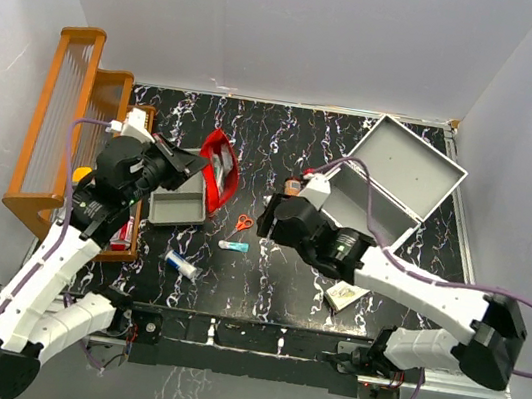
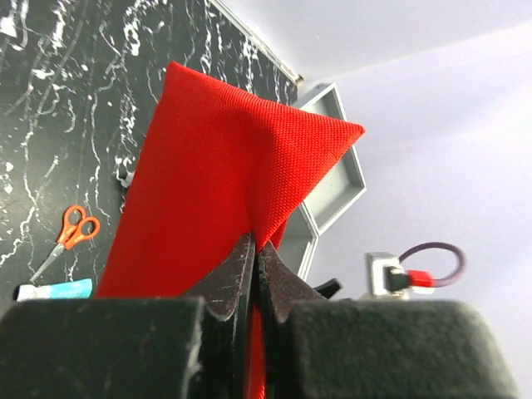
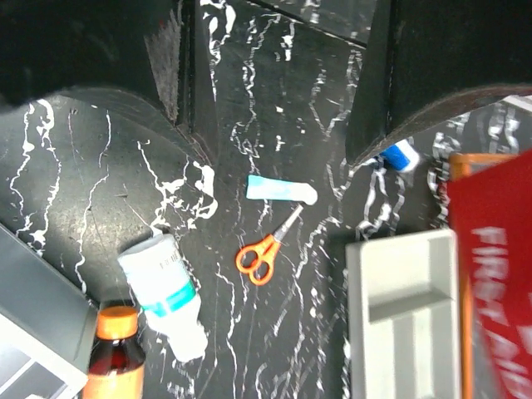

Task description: Organize the medicine kit

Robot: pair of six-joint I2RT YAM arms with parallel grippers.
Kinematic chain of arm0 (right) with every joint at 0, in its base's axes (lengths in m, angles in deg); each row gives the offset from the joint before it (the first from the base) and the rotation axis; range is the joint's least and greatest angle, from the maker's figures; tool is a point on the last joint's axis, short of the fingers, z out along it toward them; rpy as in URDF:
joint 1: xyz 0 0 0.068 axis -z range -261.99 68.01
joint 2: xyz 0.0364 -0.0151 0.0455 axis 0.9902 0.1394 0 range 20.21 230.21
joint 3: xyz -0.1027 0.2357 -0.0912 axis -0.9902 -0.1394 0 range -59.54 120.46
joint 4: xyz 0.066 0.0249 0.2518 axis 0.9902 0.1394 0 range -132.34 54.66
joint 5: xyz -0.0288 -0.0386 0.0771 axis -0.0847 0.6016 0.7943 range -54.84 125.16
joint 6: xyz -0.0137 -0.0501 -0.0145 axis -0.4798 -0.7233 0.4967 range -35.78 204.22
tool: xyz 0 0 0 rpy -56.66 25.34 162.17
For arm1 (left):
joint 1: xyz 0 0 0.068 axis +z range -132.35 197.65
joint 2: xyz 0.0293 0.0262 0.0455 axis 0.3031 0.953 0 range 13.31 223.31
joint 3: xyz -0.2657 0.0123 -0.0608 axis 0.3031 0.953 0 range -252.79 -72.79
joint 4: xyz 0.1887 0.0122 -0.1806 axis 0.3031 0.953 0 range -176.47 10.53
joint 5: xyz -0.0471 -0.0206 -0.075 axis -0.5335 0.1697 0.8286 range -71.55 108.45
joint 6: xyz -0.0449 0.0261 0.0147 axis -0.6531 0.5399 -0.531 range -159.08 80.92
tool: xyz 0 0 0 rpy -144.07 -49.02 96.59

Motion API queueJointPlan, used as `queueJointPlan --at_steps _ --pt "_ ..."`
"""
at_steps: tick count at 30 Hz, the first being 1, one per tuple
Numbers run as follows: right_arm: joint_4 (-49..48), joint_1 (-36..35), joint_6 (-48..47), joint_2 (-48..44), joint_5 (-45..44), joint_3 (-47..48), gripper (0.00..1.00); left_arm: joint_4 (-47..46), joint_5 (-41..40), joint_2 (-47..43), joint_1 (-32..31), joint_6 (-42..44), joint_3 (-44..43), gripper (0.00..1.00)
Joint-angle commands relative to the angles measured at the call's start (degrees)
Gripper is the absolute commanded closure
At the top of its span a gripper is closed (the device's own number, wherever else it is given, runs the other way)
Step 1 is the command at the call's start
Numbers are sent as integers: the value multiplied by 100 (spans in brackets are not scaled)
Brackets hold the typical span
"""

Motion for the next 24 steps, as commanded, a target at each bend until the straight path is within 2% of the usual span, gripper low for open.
queueJointPlan --at_steps 1,6,10,13,20,21,24 --pt "-721 31 -696 667 490 -117 38 452 -787 -167 38 64 -379 100" --pt "-1144 35 -1529 1625 1004 186 37 786 -1419 -400 38 -2 -363 100" --pt "-919 47 -2620 2537 858 718 36 992 -1941 -733 38 -168 -117 100" --pt "-823 38 -3431 3090 1431 1048 36 1226 -2318 -974 37 -365 19 100" --pt "-857 42 -4264 3708 1961 1464 37 1361 -2951 -1428 38 -444 186 100" --pt "-848 48 -4344 3794 1967 1526 38 1391 -2972 -1435 42 -444 180 100" --pt "-743 42 -4697 4035 2141 1715 50 1450 -2979 -1408 38 -436 139 100"
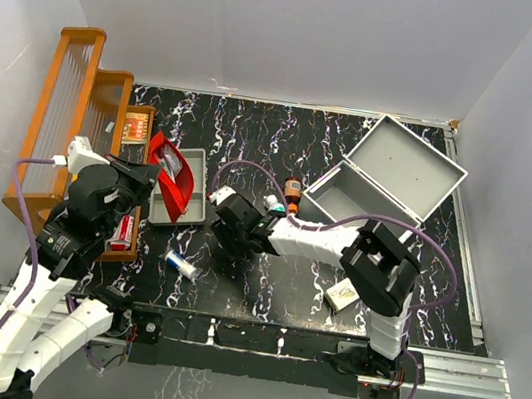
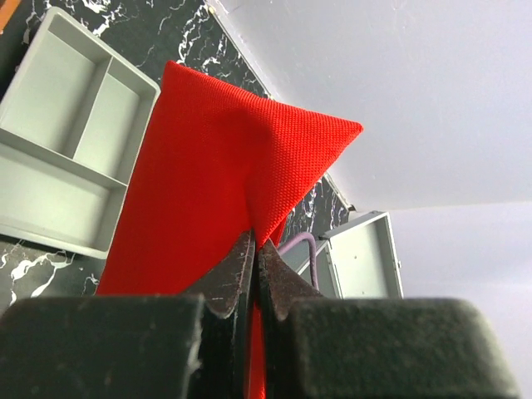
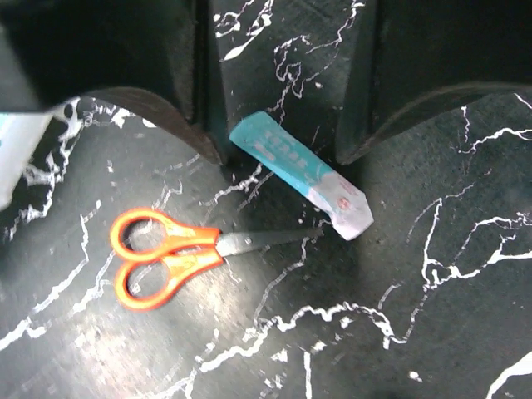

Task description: Organize the medicine kit

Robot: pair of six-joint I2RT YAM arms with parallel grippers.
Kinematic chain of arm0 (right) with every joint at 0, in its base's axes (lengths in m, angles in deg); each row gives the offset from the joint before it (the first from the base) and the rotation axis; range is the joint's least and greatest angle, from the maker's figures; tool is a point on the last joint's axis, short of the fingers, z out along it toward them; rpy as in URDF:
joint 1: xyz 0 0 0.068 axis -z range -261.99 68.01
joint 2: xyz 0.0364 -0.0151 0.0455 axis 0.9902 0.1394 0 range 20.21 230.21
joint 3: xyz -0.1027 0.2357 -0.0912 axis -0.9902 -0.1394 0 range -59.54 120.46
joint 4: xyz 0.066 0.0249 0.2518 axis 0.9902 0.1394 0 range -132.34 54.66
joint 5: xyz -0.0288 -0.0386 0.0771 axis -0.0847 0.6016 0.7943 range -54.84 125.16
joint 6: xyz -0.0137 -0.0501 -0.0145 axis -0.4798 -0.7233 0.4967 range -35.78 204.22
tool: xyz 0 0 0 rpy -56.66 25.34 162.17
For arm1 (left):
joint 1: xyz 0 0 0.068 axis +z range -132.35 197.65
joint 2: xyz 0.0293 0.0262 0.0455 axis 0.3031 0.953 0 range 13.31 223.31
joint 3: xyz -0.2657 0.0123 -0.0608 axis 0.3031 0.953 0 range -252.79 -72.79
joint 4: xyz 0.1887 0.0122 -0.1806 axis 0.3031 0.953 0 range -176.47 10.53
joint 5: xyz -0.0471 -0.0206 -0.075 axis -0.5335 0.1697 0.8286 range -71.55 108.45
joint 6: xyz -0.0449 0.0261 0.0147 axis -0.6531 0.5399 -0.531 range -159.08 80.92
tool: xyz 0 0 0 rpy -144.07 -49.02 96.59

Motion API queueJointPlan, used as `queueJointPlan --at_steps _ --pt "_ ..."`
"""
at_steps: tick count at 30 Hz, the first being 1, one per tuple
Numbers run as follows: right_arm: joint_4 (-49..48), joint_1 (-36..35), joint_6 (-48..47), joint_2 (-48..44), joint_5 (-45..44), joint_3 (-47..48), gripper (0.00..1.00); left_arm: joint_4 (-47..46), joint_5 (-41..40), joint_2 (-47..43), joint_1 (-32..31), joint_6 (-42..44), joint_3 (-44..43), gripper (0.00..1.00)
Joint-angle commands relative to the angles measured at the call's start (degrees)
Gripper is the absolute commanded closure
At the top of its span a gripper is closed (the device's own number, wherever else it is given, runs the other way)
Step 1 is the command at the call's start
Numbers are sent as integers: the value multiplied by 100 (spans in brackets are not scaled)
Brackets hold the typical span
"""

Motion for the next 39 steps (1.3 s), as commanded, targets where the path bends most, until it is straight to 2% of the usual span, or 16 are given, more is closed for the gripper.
queueJointPlan --at_steps 1,6,11,18,22,25,29,34,39 --pt "-26 22 -803 252 377 513 52 24 -305 -18 31 -26 -40 100" --pt "200 31 -1027 480 516 620 57 14 -323 -34 31 26 -47 100" --pt "357 40 -981 493 611 637 73 -7 -283 -17 30 62 -27 100" --pt "235 74 -414 256 471 397 86 -58 -176 42 29 52 44 100" --pt "-36 136 177 -117 422 -87 87 -108 -2 87 31 19 119 100" --pt "-160 167 720 -513 300 -471 87 -398 422 152 31 56 336 100" --pt "-134 172 1426 -1149 83 -905 86 -914 1412 536 31 90 601 100" --pt "-150 171 2412 -1744 -210 -1343 86 -2263 2875 944 31 -265 1228 100" --pt "-250 175 2976 -2039 -487 -1598 86 -3195 3368 1116 31 -828 1831 100"
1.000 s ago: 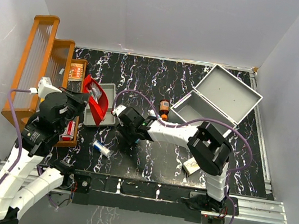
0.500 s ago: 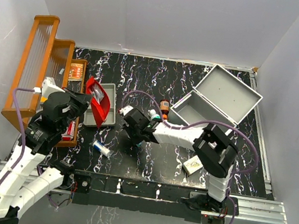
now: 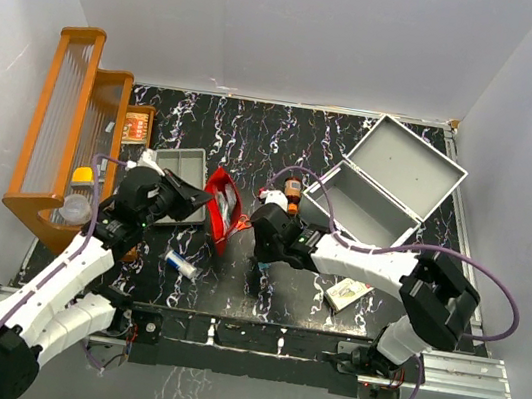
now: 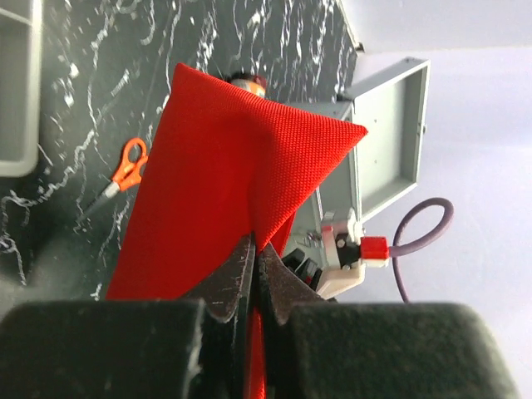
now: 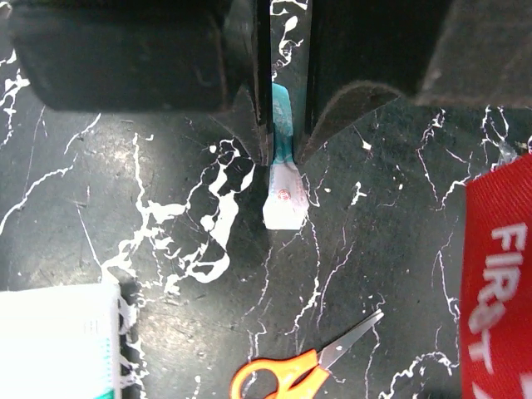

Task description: Organize the medicine kit

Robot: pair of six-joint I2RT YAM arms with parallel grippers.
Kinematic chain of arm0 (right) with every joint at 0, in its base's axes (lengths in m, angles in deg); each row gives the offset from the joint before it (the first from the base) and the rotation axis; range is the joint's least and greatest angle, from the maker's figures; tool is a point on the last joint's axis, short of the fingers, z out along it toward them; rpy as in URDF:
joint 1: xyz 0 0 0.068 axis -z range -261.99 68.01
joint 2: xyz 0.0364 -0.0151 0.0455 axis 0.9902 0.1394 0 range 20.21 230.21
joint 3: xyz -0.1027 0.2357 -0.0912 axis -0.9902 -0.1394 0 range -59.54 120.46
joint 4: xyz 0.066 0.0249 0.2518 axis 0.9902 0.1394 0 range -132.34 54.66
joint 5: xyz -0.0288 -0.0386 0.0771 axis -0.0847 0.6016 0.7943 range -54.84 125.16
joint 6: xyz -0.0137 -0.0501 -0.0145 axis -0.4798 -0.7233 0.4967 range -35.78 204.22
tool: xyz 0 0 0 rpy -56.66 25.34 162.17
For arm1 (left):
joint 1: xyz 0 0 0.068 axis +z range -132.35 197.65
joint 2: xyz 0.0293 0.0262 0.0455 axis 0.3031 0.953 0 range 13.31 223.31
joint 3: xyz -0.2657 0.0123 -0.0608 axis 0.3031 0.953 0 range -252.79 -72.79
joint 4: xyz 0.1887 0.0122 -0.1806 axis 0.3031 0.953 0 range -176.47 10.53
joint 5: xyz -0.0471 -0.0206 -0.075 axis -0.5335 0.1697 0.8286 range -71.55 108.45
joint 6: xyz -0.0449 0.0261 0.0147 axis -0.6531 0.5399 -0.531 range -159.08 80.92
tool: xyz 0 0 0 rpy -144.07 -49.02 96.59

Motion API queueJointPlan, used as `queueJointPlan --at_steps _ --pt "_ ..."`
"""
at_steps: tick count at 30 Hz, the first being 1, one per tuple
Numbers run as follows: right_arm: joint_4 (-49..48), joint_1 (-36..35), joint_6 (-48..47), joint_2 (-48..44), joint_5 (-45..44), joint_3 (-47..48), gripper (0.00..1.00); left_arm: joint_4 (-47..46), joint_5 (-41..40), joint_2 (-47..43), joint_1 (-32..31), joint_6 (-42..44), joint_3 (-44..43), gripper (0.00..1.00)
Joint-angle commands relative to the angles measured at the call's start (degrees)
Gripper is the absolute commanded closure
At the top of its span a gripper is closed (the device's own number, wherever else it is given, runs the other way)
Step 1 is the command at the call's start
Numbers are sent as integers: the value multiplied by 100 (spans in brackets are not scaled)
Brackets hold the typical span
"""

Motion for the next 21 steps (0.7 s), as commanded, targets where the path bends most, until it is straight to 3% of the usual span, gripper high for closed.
queueJointPlan --at_steps 1,11,21 --pt "-267 -10 784 -301 -415 -104 86 -1310 846 -23 14 -518 375 100" --pt "-416 -7 1179 -546 -353 -39 86 -2482 1121 11 9 -1043 1644 100" --pt "-226 -6 1762 -674 -559 106 85 -1843 1151 -56 14 -667 1772 100"
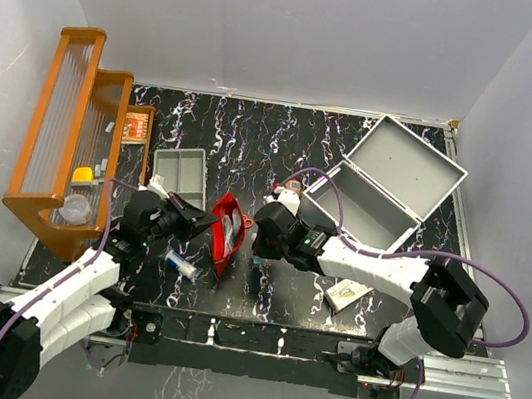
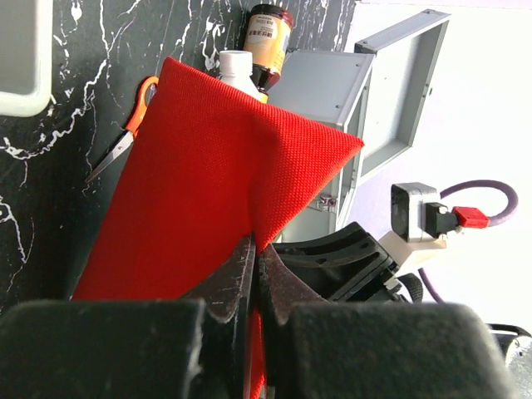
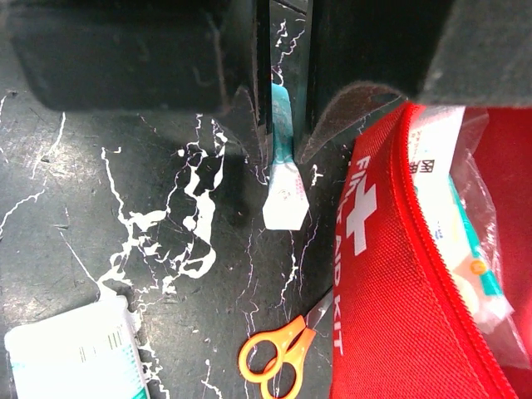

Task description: Organize the medicine kit

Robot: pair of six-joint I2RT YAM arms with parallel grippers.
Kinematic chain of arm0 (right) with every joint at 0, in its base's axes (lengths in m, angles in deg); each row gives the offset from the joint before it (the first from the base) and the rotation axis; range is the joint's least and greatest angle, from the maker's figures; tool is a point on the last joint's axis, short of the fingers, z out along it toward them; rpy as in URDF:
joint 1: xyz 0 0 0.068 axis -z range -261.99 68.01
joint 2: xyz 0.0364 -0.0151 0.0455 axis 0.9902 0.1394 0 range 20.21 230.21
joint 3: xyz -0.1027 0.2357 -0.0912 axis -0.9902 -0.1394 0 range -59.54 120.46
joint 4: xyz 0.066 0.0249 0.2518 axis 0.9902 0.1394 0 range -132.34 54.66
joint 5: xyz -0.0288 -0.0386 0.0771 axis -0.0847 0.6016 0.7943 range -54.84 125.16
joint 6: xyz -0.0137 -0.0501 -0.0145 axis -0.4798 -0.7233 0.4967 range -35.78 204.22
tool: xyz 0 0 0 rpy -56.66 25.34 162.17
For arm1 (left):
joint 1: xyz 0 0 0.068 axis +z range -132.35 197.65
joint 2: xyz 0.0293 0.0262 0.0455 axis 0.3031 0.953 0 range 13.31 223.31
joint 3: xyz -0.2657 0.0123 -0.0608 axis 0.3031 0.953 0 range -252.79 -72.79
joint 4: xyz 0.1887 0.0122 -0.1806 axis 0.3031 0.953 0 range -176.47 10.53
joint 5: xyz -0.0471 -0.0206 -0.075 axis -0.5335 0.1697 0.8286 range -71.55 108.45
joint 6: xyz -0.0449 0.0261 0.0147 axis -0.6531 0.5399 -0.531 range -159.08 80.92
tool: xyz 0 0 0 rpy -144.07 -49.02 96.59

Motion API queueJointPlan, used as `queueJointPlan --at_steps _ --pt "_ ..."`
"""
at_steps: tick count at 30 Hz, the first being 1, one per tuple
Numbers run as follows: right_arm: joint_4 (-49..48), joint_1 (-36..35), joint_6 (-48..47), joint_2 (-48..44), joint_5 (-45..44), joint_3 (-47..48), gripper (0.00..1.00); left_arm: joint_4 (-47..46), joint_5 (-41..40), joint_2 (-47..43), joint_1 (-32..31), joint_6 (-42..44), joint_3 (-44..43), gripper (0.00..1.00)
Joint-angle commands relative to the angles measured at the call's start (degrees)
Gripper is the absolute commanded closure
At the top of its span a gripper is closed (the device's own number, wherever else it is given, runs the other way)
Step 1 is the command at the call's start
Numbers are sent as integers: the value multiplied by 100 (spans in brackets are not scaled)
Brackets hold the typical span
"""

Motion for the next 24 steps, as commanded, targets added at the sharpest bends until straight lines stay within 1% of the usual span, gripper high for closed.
queueJointPlan --at_steps 1,6,10,16,21,24 --pt "-47 -3 362 -302 -257 318 85 153 155 -97 15 141 38 100" --pt "242 10 325 -307 -230 855 85 236 160 -118 14 137 114 100" --pt "27 6 299 -347 -99 1108 84 502 93 -71 17 301 14 100" --pt "-365 7 476 -96 274 1326 84 1181 -37 117 23 440 -200 100" --pt "-644 7 686 210 484 1309 83 1403 -12 233 22 614 -364 100" --pt "-691 5 622 386 687 1377 83 1533 -77 189 22 719 -463 100"
